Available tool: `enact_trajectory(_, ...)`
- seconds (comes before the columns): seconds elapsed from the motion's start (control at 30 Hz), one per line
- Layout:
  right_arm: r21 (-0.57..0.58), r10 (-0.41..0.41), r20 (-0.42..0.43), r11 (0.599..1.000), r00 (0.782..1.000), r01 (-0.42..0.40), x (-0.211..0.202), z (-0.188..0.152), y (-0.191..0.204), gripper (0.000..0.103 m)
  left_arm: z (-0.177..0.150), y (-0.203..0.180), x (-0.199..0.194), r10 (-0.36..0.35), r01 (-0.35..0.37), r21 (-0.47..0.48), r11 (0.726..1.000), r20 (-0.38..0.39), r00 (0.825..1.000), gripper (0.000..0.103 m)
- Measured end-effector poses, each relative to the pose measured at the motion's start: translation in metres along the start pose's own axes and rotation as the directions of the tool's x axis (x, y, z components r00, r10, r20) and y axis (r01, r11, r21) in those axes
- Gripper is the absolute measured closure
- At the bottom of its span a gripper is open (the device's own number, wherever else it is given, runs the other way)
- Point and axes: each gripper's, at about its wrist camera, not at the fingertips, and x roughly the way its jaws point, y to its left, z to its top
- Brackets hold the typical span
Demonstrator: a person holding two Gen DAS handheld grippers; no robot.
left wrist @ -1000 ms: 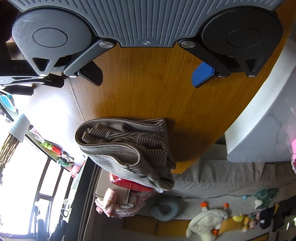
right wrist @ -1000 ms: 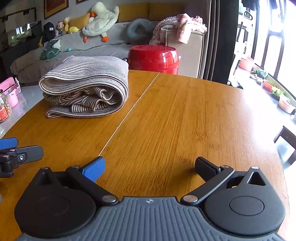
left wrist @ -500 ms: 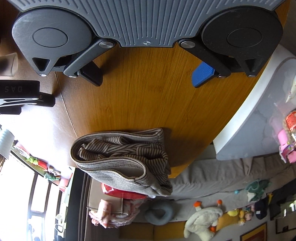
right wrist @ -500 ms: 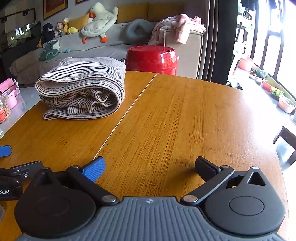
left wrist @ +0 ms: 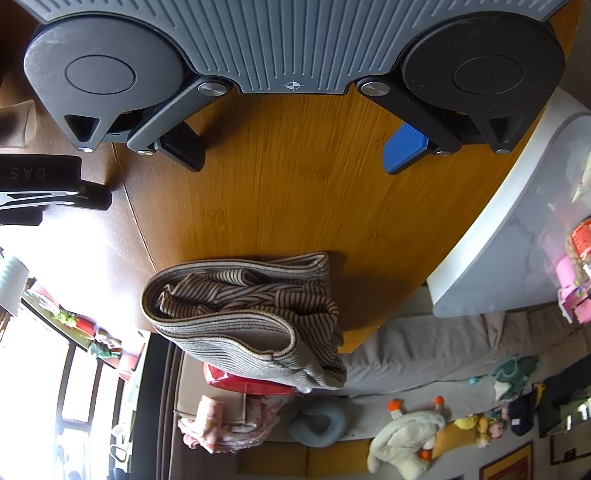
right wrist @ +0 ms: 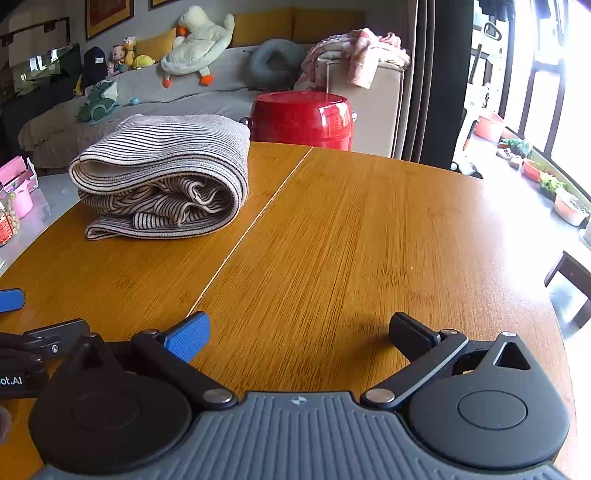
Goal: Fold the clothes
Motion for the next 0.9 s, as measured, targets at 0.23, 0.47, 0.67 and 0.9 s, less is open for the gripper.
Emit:
enact_trajectory(0.23,0.0,0.001,0.0,1.0,1.0,-0.001,0.0014,0.0006,-0.001,0.0,0.0002,0.0004,-0.0005,-0.002,0.002,-0.002,1.0,0.001,1.0,0.0)
enact_trajectory(0.47,-0.001,0.001,0.001,1.0,1.0,-0.001,0.0022,0.0007,-0.0016,0.0,-0.0001,0.0001,-0.0009,-0.003,0.003,-0.003,1.0,0.002,1.0,0.0)
enact_trajectory(0.67,-0.001,0.001,0.001,1.0,1.0,-0.001,0.0024,0.0007,-0.0016,0.0,0.0,0.0003,-0.0007,-0.003,0.003,-0.004,1.0,0.002,1.0,0.0)
enact_trajectory(0.9,-0.001,0.002,0.001,1.0,1.0,-0.002,0.003,0.0009,-0.0021,0.0,0.0,0.0003,-0.0007,-0.003,0.003,-0.004,1.0,0.002,1.0,0.0)
